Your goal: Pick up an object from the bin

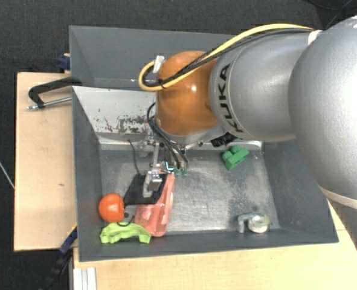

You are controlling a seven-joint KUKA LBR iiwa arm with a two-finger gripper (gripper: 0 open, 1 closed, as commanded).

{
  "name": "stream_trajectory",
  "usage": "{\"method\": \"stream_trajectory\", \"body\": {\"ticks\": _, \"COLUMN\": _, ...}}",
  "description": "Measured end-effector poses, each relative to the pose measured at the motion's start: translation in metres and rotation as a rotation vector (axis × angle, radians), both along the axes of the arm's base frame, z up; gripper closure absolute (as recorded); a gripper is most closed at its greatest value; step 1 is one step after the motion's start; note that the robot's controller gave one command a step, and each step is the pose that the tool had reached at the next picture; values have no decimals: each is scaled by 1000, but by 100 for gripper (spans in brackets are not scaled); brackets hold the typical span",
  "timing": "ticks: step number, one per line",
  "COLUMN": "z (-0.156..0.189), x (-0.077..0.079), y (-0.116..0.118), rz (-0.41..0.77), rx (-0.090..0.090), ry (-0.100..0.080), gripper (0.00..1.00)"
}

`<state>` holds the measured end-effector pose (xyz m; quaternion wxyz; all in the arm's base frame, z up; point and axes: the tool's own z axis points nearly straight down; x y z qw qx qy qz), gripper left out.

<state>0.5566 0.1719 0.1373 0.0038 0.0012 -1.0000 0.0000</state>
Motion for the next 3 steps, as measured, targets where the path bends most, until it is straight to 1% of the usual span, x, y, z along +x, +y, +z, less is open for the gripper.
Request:
{"method": "stream_trajectory", "body": {"ticks": 1, "z": 5, "x": 1, "y": -1, "rz": -2, "rx": 1, "ry": -7, "gripper": 0}}
{"method": "stream_trajectory", "body": {"ticks": 2, "z": -7, "x": -5, "y": -2, "rz": 92, "rx": 14, "ry": -35, "gripper": 0}}
{"method": "stream_trajectory", "body": {"ticks": 3, "z": -30, "x": -8, "y": 1, "rz": 256, "rx": 20, "ry": -68, "gripper": 0}}
